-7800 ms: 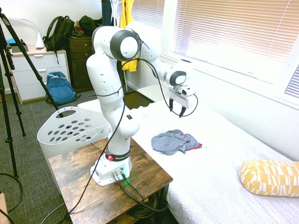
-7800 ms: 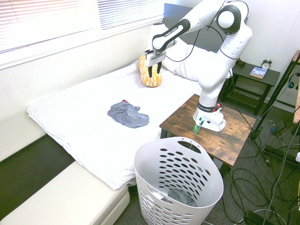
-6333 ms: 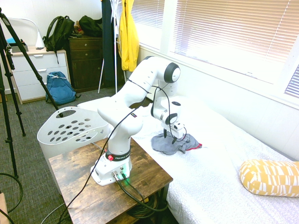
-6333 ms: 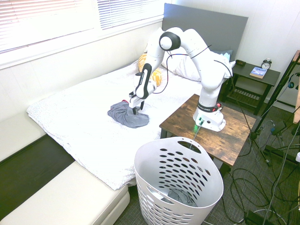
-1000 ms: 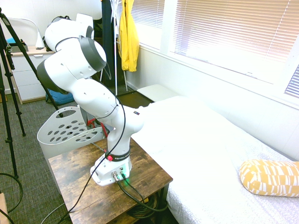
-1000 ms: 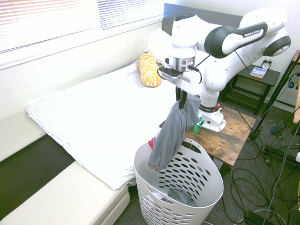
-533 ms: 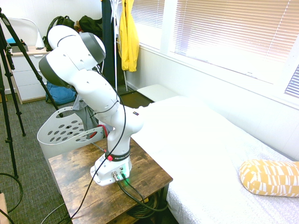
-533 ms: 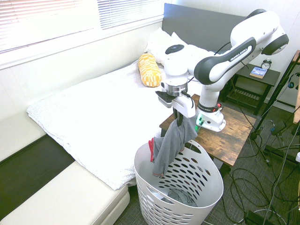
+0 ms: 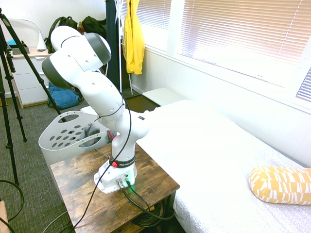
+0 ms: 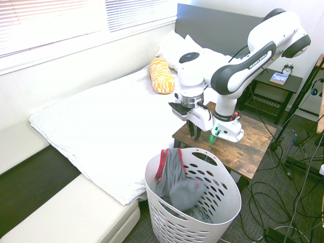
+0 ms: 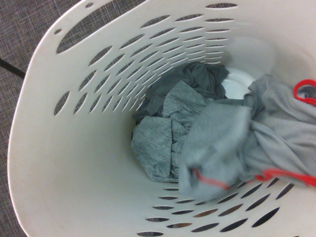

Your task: Put my clothes in the laundry bag

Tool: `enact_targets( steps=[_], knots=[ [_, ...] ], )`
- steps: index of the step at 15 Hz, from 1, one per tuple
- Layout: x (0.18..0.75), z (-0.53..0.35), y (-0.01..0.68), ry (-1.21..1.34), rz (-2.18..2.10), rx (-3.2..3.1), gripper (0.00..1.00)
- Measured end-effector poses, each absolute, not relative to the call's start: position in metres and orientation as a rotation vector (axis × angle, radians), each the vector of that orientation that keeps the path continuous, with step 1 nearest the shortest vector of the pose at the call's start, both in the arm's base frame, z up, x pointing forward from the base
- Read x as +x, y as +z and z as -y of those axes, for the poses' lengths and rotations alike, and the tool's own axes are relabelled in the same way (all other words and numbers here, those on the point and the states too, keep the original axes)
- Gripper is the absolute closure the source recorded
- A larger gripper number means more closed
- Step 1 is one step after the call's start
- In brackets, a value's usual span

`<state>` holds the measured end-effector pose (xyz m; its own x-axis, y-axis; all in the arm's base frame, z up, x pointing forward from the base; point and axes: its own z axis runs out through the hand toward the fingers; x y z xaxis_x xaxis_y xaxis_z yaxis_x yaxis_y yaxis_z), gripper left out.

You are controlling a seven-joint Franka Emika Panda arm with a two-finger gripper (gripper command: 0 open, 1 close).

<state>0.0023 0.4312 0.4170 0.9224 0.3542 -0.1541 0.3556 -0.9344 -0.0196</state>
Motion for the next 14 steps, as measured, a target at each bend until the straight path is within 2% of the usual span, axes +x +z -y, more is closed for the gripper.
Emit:
enact_targets(
  steps=[4, 10, 14],
  knots=[
    [0.035, -0.431, 0.420, -0.194, -0.494, 3.110, 0.00],
    [0.206, -0.361, 0.434, -0.001, -0.040, 3.167, 0.00],
    [0.317, -0.257, 0.411, 0.067, 0.355, 3.135, 0.00]
  ],
)
